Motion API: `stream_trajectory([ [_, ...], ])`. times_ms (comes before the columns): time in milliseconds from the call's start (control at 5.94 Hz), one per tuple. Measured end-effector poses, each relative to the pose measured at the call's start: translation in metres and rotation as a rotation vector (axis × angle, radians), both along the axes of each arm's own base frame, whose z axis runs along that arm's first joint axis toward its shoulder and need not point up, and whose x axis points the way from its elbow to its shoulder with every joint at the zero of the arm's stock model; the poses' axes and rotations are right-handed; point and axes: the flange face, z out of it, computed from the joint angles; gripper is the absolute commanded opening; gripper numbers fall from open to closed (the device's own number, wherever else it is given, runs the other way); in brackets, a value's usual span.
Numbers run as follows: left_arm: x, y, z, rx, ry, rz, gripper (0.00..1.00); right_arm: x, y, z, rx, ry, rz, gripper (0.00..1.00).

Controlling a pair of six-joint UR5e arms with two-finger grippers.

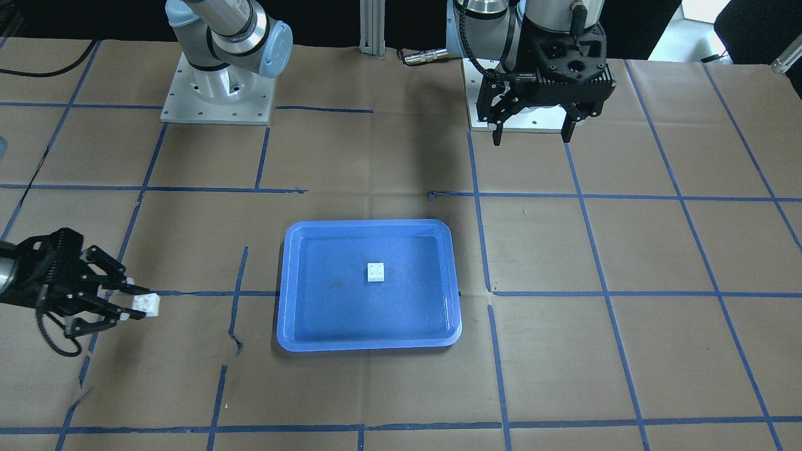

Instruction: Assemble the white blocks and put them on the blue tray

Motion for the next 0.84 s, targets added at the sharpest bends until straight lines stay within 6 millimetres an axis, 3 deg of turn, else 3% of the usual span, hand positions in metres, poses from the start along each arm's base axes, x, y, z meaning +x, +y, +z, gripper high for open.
stream_trajectory([
  [168, 0.008, -0.003, 0.000, -0.001, 0.000, 0.015, 0.99, 0.056, 0.009, 0.007, 0.016, -0.052, 0.001, 0.31],
  [505, 0.012, -0.003, 0.001, -0.002, -0.002, 0.018, 0.99, 0.151, 0.028, -0.002, 0.006, -0.102, -0.021, 0.31],
  [674, 0.014, -0.004, 0.002, -0.003, -0.003, 0.019, 0.99, 0.191, 0.040, -0.017, -0.007, -0.095, -0.046, 0.31],
  [842, 0.014, -0.004, 0.002, -0.004, -0.003, 0.019, 0.99, 0.217, 0.054, -0.034, -0.018, -0.090, -0.075, 0.31],
])
